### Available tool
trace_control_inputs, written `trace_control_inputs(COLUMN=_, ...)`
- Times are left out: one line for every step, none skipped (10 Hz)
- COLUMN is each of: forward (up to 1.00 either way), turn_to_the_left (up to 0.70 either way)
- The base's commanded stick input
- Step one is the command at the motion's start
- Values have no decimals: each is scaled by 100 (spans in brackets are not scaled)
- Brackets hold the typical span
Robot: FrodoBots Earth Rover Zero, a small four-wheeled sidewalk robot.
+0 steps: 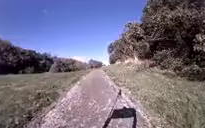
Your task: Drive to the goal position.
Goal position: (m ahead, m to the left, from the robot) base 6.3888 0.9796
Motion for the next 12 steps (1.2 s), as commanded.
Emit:
trace_control_inputs(forward=100, turn_to_the_left=1)
trace_control_inputs(forward=100, turn_to_the_left=1)
trace_control_inputs(forward=100, turn_to_the_left=1)
trace_control_inputs(forward=100, turn_to_the_left=1)
trace_control_inputs(forward=100, turn_to_the_left=1)
trace_control_inputs(forward=100, turn_to_the_left=1)
trace_control_inputs(forward=100, turn_to_the_left=1)
trace_control_inputs(forward=100, turn_to_the_left=1)
trace_control_inputs(forward=100, turn_to_the_left=1)
trace_control_inputs(forward=100, turn_to_the_left=1)
trace_control_inputs(forward=100, turn_to_the_left=1)
trace_control_inputs(forward=100, turn_to_the_left=1)
